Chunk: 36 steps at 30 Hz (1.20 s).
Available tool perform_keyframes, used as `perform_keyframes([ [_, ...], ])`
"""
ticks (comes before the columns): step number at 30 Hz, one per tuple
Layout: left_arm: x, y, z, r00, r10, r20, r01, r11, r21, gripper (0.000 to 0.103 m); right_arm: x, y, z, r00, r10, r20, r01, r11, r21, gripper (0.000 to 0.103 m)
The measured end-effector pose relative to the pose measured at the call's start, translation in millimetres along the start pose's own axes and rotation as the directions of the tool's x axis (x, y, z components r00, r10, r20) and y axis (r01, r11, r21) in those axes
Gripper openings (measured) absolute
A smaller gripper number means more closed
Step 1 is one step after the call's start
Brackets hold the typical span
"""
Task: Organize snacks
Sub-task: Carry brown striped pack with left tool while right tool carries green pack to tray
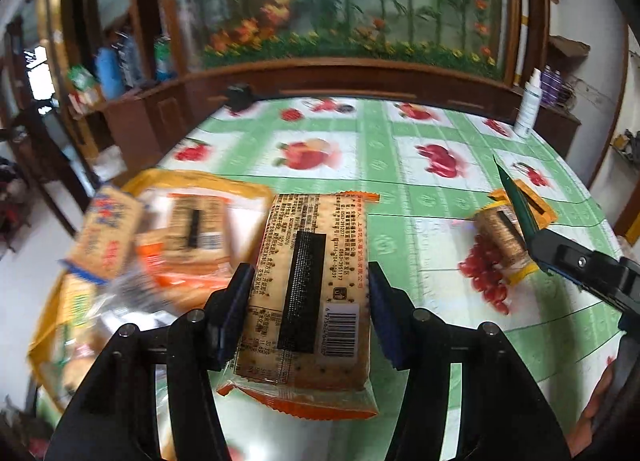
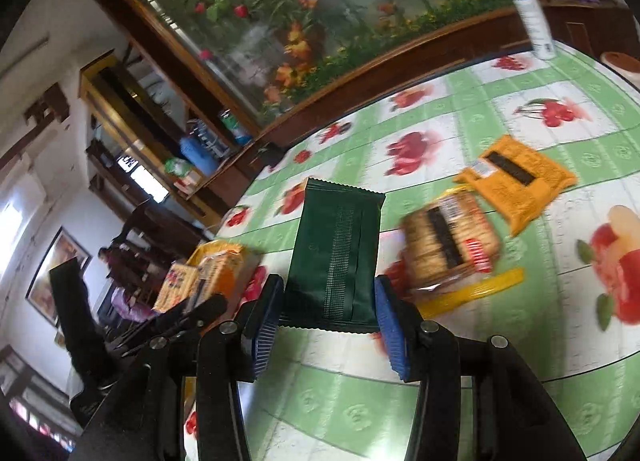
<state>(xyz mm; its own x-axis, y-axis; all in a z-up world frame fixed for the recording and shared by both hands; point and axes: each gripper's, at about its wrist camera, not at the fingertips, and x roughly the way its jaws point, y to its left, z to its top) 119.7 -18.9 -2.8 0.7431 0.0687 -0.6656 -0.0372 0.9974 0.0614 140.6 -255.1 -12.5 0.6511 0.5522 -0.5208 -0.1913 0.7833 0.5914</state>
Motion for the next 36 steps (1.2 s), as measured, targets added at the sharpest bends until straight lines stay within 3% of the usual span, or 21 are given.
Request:
perform_keyframes([
  [7,-19.0,37.6,-19.8,0.995,0.093,0.026,-0.091,0.994,-0.051,0.054,5.4,33.3,-13.8,0.999,0.041,-0.017,-0.042,0.995,-0.091,0.047],
  [12,-28.0,53.8,-29.9,0.992,0.122,0.034,-0.119,0.99,-0.08,0.054,9.8,45.7,-22.0,0.998,0.055,-0.032,-0.058,0.991,-0.122,0.047],
  [36,-69.6,101.9,-49.5,0.979,0.178,0.097,-0.161,0.974,-0.157,0.054,22.2,69.8,-44.5,0.991,0.11,-0.077,-0.122,0.977,-0.175,0.047],
])
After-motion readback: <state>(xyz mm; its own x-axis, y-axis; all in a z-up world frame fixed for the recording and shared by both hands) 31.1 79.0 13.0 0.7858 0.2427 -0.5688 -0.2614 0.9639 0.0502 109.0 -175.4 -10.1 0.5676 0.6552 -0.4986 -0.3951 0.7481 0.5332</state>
